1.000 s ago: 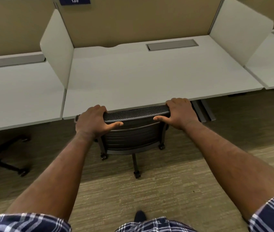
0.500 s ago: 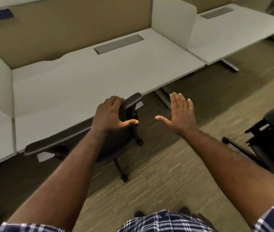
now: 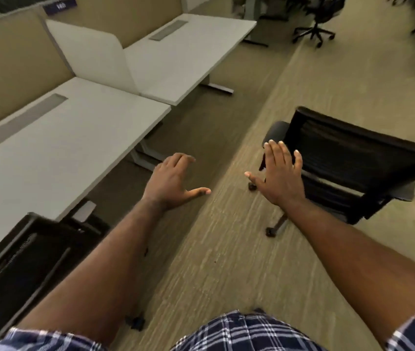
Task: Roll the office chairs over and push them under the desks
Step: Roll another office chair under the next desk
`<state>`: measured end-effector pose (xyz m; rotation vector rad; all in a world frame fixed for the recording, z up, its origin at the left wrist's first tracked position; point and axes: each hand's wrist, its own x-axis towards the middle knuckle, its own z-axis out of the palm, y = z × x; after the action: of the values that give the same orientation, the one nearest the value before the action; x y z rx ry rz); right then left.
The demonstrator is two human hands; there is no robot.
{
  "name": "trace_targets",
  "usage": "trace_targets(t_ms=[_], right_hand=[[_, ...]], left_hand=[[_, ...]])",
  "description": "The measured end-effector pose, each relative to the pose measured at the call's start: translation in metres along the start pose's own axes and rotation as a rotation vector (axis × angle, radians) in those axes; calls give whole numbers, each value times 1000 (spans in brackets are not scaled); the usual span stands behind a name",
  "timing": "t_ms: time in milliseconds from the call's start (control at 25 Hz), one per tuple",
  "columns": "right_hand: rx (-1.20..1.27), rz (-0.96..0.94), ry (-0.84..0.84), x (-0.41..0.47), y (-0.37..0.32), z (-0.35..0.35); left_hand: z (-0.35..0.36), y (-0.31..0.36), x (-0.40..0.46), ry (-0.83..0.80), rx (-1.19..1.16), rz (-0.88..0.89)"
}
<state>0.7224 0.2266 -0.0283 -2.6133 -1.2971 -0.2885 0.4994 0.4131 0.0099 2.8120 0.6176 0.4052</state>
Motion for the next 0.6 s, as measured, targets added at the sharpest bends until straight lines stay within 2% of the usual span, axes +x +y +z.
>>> trace_targets(t_ms=[320, 600], right_hand=[[-213, 178, 117, -2, 188, -42], [-231, 418, 43, -10, 278, -45]], left_hand=[[77, 140, 152, -67, -60, 275], [119, 201, 242, -77, -10, 442]])
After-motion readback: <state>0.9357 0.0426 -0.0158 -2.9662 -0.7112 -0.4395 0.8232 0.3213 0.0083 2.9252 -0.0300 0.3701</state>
